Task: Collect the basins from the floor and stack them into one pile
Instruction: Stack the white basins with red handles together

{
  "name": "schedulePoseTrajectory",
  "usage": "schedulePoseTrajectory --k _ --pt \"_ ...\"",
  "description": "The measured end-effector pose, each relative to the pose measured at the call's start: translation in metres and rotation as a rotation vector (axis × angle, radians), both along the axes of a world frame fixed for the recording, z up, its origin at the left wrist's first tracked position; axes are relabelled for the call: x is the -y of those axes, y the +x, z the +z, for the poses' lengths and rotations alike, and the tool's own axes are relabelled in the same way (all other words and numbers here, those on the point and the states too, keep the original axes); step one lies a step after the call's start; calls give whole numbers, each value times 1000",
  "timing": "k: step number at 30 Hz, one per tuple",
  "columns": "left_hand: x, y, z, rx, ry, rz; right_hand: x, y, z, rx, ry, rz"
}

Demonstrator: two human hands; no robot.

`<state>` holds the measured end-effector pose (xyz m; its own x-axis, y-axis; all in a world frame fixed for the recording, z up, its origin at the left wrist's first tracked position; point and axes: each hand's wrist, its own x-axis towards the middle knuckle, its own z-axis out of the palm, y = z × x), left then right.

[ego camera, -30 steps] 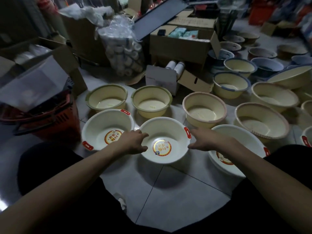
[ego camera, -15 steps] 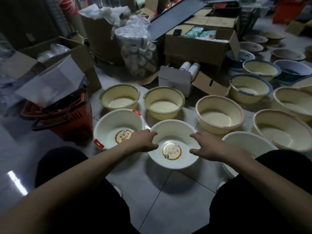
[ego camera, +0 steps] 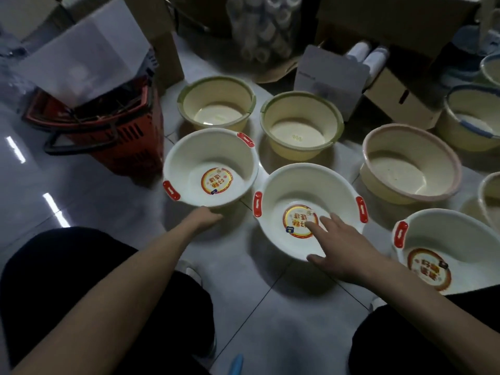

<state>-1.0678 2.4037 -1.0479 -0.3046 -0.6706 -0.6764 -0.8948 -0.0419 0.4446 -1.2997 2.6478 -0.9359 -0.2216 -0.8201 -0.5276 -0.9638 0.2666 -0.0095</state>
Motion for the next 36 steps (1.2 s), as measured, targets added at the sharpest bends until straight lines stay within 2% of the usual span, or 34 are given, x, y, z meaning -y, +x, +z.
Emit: schedulePoseTrajectory --k 3,7,10,13,23,27,36 --pt "10 -6 -15 -60 212 404 7 -2 -8 -15 54 51" --pt "29 -19 -38 -371 463 920 19 -9 -19 -9 96 72" --pt "41 -25 -46 -592 592 1159 22 -16 -26 5 111 69" --pt "49 -28 -51 -680 621 1330 19 -22 -31 -7 124 62" --pt "41 -60 0 -777 445 1373 -2 -37 -25 8 83 19" --pt "21 -60 22 -779 447 1379 -12 -41 -16 20 46 -15" --pt "-18 -58 90 -708 363 1106 -28 -47 -3 24 -53 -77"
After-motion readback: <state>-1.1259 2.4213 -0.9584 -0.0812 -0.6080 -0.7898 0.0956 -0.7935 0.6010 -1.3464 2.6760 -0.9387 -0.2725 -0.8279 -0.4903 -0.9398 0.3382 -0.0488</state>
